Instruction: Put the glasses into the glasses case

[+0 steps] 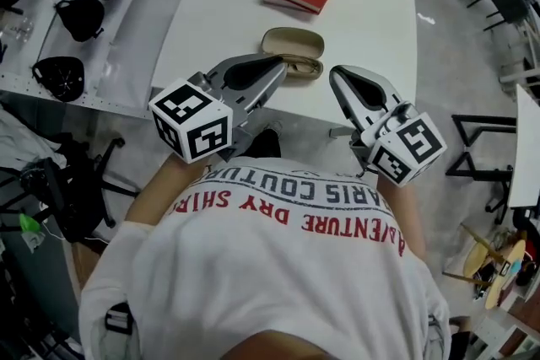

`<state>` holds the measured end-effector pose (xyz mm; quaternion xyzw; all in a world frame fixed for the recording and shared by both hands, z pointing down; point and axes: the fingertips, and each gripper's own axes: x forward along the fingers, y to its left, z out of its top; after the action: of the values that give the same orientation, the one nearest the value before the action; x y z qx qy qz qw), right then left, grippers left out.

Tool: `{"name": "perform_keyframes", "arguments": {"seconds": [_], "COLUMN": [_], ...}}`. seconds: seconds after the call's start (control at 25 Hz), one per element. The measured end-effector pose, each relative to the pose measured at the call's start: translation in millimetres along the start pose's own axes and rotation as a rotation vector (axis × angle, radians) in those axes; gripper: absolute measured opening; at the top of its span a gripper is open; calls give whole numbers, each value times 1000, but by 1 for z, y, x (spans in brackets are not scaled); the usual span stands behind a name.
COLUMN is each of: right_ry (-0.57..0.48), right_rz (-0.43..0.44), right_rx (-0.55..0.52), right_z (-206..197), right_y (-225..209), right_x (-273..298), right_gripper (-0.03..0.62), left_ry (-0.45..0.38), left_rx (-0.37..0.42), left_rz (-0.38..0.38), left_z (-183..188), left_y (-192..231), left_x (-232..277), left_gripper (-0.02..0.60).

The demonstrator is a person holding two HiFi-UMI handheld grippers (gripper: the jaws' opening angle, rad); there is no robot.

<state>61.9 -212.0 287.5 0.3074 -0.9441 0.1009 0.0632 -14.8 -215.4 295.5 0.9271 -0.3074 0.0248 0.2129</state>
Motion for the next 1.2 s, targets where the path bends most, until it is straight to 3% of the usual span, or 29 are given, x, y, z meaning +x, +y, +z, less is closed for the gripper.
{"name": "perform_keyframes", "arguments": {"seconds": [0.48, 1.2], "right_ry": [-27, 57], "right_rz": [25, -45], "right_rx": [-55, -148], "right_z": [15, -4], "right_y": [23, 13], "right_x": [-20, -11], "right_gripper": [23, 23], "left_ry": [-7, 22], "left_rx": [54, 60], "left_rz": [-33, -53], "left_z": [13, 0], "left_y": [-36, -22], "left_x": [-5, 4], "left_gripper": [46, 46]}}
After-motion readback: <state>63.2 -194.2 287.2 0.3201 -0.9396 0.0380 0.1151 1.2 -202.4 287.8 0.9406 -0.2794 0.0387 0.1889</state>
